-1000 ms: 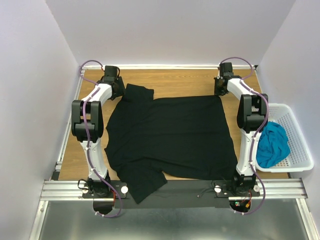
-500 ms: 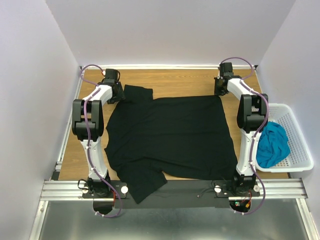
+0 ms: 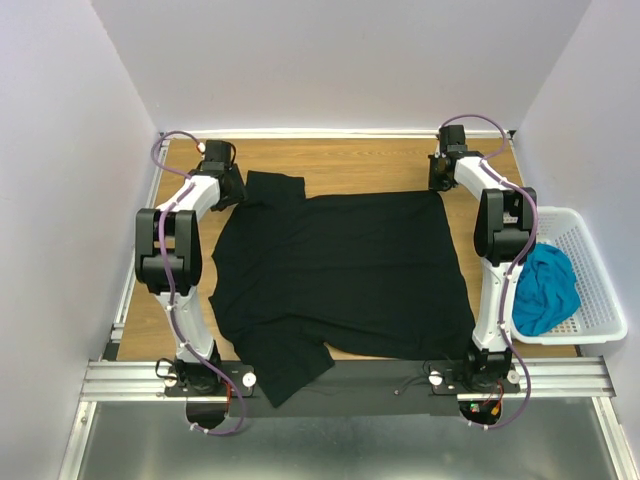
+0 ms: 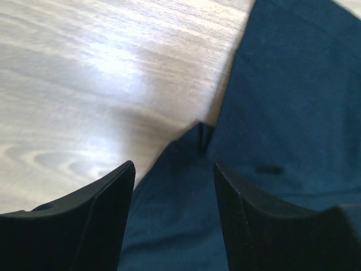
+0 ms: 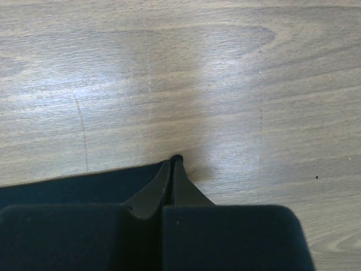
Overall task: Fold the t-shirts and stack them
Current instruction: Fold the tshirt
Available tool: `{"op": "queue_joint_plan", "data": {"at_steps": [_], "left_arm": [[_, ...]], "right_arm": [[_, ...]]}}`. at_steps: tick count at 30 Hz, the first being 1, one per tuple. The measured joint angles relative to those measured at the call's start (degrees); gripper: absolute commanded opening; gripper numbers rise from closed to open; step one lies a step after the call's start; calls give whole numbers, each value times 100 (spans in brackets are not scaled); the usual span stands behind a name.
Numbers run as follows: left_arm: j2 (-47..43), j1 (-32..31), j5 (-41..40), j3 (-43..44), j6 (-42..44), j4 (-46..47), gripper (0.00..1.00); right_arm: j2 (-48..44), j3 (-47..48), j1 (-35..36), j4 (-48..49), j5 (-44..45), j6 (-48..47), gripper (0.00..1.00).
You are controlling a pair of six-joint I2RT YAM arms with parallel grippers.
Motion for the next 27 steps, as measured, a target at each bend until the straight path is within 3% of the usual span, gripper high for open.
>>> {"op": "queue_joint_plan", "data": {"at_steps": [5,27], "left_arm": [[-249,28,2,-103,-17,116,57],[498,-31,-208,234,52,-52,54]], "right_arm": [[0,0,0,0,0,0,1],[-33,-44,0,33,0,0,1]]}}
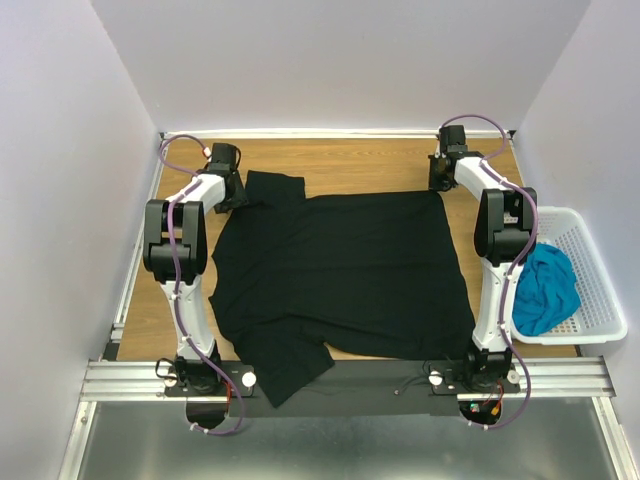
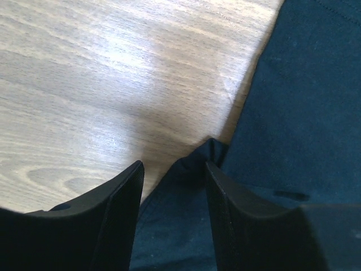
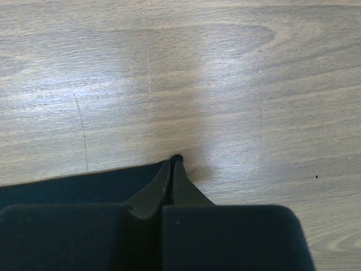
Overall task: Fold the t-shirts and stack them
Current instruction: Fold the tshirt
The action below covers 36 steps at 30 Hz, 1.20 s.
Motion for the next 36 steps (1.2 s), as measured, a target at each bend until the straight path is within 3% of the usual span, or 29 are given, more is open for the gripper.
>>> {"op": "queue_joint_plan", "data": {"at_steps": [6,14,29,36], "left_arm": [[66,-37,-68,90,22,-76,41],[306,-133,-160,476,26,-240,0],[1213,-96,-184,2479,223,-522,0],[1222,-94,-140,2621,367,-398,0]], "right_arm": [[0,-2,0,4,0,0,1],[0,2,-9,0,-7,15,1],[546,1220,-525,-413,-525,275,1],[560,1309,-522,-428,-533,256,1]]}}
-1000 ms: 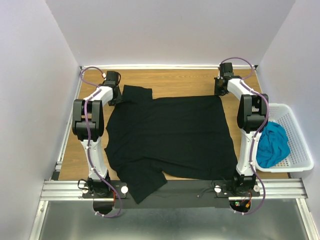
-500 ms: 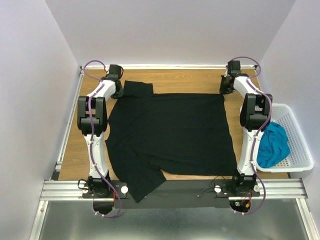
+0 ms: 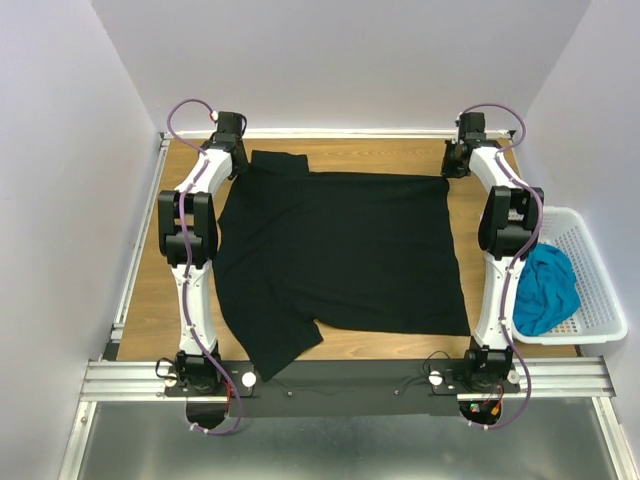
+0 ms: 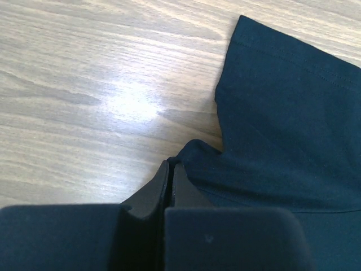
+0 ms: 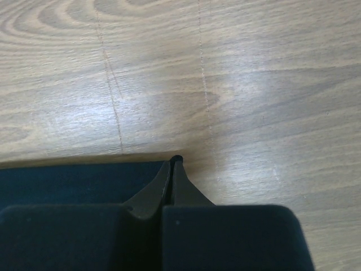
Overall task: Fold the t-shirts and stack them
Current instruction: Fold the tshirt
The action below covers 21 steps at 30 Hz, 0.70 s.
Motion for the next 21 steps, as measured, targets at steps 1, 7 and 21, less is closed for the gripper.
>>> {"op": "queue_joint_plan", "data": {"at_steps": [1,7,21], "left_arm": [[-7,0,4,-22,15,7,0],[-144,0,0,-275,28,24,0],[-1176,0,-70,-986,-136,-238,0]], "right_arm": [[0,0,0,-2,0,0,1],[-219,-179,0,-20,4,7,1],[-1471,-1296,0,-22,7,151,1]]}}
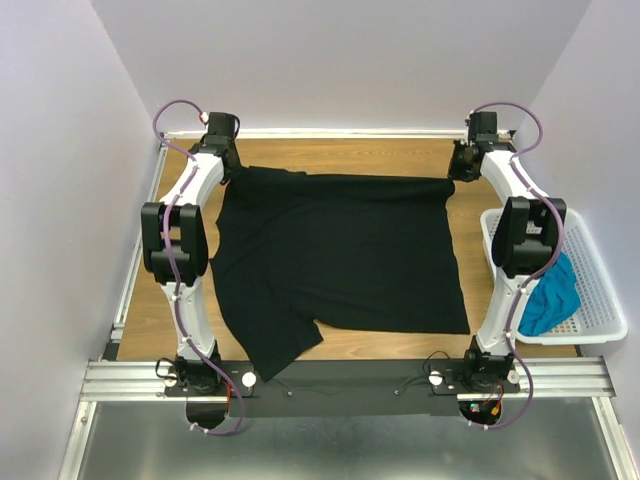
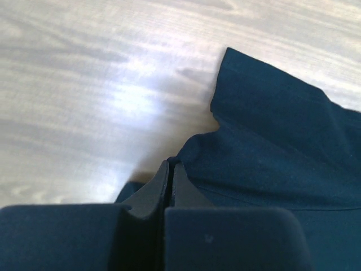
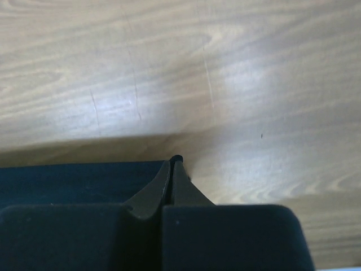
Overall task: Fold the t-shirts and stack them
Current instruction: Fold the tshirt
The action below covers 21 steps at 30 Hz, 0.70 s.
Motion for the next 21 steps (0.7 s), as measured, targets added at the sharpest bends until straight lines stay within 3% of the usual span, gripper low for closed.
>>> {"op": "queue_joint_plan", "data": {"at_steps": [12,21], "left_arm": [[-723,0,-66,-1268,-162,-133,0],[-1163,0,-66,-1665,-245,-199,0]], "right_arm": [[-699,-960,2,-63,4,251,1],[-1113,-1416,2,-72,70,382,1]]}}
